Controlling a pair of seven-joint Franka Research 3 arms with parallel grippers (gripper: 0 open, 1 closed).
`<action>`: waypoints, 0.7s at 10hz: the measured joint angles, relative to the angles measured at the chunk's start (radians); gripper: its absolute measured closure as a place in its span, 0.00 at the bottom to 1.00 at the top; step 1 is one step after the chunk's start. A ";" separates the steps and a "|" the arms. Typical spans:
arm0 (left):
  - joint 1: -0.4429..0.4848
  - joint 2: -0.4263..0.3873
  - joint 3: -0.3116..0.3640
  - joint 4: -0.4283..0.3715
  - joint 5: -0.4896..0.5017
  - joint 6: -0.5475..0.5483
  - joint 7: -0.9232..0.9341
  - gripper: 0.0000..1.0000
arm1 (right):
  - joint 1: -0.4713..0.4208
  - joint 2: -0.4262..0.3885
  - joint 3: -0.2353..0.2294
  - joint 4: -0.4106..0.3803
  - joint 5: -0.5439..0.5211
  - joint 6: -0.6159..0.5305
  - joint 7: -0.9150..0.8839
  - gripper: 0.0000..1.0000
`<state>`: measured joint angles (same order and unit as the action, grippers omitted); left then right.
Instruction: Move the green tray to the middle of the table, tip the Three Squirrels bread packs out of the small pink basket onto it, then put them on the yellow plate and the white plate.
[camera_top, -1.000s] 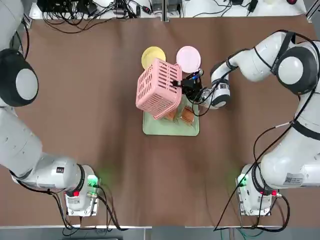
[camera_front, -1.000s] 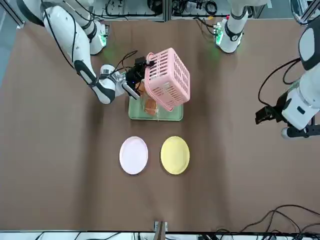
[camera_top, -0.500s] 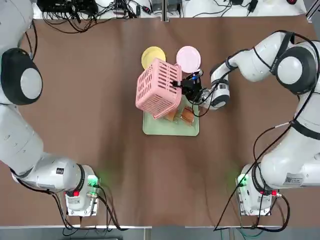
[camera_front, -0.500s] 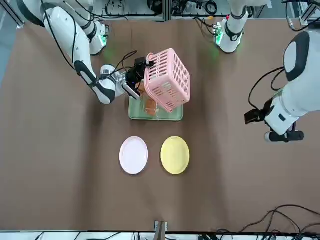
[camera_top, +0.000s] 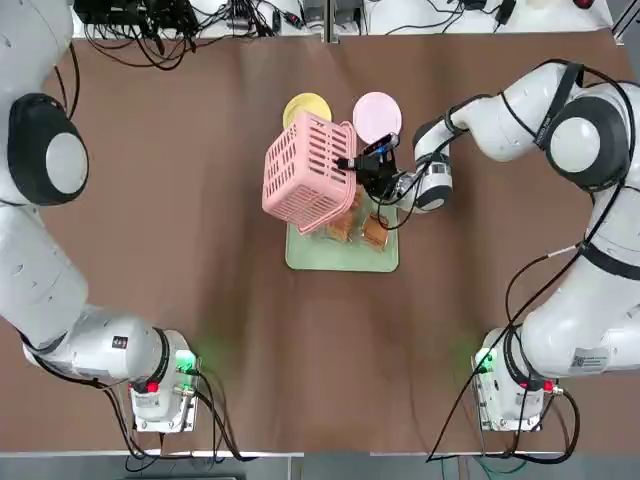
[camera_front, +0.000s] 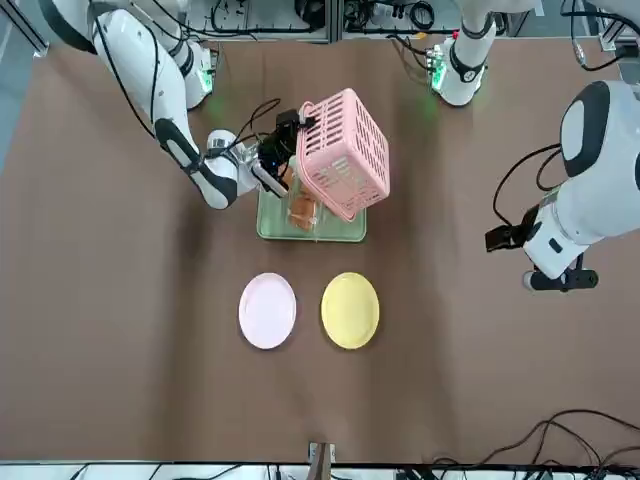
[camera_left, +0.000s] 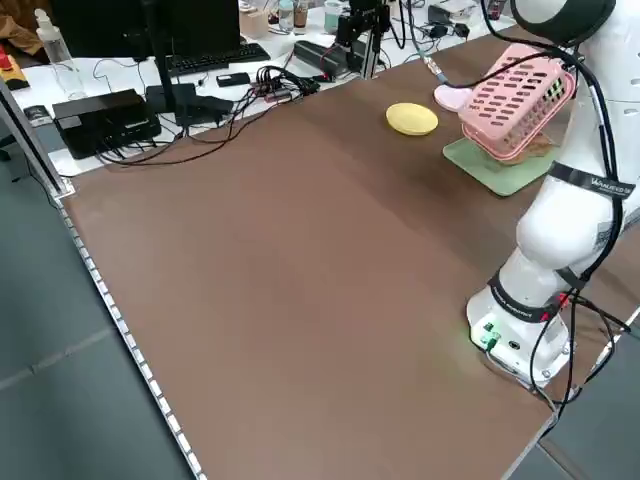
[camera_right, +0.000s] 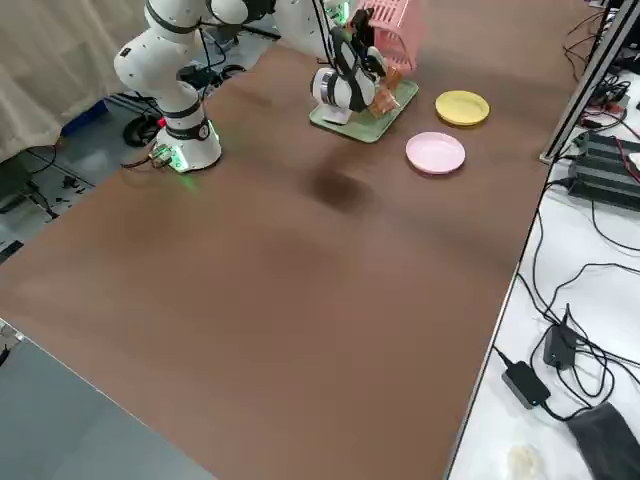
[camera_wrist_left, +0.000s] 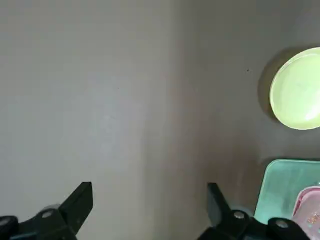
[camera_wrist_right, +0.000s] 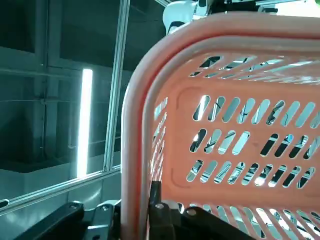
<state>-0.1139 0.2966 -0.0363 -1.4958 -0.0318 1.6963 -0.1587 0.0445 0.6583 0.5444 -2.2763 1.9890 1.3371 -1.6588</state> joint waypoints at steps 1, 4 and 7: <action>0.000 0.000 0.000 -0.022 0.000 0.037 0.000 0.00 | 0.000 0.002 0.000 0.004 0.000 0.000 0.000 0.93; -0.002 0.000 -0.003 -0.074 0.000 0.119 0.000 0.00 | 0.005 0.005 0.001 0.022 0.017 0.000 0.003 0.93; -0.003 0.000 -0.010 -0.093 0.000 0.150 0.000 0.00 | 0.035 0.017 0.002 0.044 0.047 0.020 0.013 0.93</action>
<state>-0.1169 0.2970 -0.0462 -1.5888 -0.0318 1.8465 -0.1587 0.0792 0.6750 0.5465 -2.2328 2.0363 1.3569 -1.6459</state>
